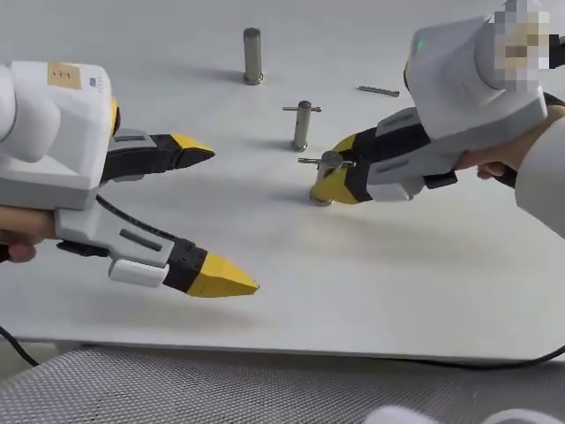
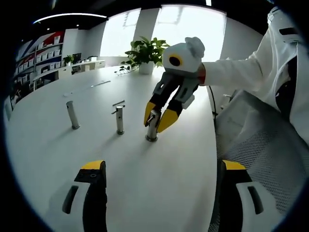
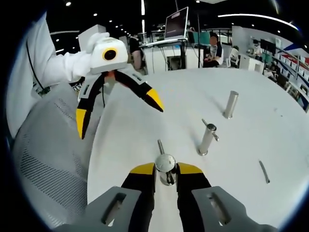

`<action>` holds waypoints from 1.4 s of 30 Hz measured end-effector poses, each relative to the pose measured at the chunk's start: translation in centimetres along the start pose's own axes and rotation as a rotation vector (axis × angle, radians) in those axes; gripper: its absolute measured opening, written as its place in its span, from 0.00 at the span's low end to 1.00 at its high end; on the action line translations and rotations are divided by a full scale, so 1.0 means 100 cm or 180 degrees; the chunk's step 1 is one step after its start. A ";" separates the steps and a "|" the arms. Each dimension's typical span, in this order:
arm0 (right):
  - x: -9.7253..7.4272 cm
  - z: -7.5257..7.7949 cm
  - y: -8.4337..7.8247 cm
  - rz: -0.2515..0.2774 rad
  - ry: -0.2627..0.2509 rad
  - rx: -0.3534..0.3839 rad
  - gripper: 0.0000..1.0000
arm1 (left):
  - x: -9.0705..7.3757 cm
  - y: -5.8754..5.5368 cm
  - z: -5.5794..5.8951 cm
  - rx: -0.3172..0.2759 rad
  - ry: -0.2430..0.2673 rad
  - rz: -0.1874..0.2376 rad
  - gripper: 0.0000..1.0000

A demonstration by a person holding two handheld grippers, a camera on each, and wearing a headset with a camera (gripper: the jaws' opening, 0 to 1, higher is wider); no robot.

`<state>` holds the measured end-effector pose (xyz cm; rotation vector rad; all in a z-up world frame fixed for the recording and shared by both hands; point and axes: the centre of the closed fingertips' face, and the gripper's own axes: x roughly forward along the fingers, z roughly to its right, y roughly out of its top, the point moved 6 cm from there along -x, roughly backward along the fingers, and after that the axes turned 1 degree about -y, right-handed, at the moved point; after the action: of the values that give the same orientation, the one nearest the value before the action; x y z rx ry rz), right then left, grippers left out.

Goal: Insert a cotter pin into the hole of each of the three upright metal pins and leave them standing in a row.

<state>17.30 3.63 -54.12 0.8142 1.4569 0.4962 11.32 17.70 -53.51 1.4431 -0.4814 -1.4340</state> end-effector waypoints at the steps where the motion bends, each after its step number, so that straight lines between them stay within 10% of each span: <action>1: -0.001 0.001 0.000 0.0007 0.0009 0.0023 0.11 | -0.001 0.001 0.002 0.0000 -0.0012 0.0017 0.98; 42: -0.031 0.069 -0.019 0.0147 -0.0329 0.0010 0.08 | -0.002 0.009 0.013 -0.0065 0.0099 -0.0091 0.99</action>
<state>23.47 -1.16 -53.98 0.8654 1.3464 0.4800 10.48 16.99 -52.39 1.4591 -0.4270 -1.4331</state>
